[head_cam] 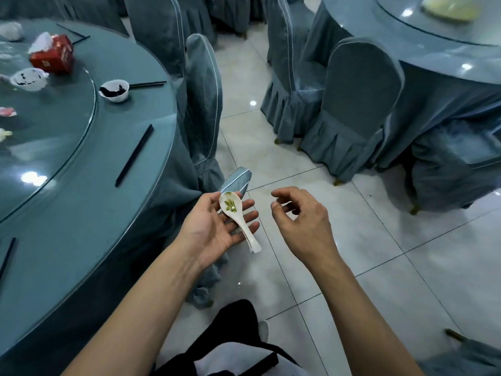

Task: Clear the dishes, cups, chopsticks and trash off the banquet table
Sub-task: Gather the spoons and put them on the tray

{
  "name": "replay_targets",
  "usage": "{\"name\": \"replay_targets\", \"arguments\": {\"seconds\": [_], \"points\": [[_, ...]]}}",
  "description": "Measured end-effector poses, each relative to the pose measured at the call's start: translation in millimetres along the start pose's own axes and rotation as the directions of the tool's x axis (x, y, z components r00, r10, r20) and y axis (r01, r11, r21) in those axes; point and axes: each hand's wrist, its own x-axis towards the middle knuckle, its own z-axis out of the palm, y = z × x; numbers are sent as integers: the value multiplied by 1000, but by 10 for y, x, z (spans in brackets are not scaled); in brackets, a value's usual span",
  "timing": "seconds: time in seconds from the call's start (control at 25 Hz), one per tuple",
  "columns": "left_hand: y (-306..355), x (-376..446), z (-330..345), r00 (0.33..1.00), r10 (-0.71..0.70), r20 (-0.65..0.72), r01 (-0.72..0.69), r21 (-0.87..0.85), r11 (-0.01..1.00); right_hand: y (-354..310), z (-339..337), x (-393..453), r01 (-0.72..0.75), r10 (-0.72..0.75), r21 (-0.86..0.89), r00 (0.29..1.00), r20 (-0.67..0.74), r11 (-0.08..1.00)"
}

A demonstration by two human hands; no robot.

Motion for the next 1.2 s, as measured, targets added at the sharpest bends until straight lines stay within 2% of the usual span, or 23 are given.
{"name": "replay_targets", "arguments": {"seconds": [0.44,0.8,1.2], "points": [[141,853,753,1000,-6,-1,6,1,1000,514,-370,1003,-30,30,13,1000,4,999],[756,1826,1430,999,27,-36,-28,-24,999,628,-481,2476,-27,27,-3,997,68,1000],[1380,2482,1857,990,103,-92,-109,-66,992,596,-454,3646,30,-32,21,990,135,999]]}}
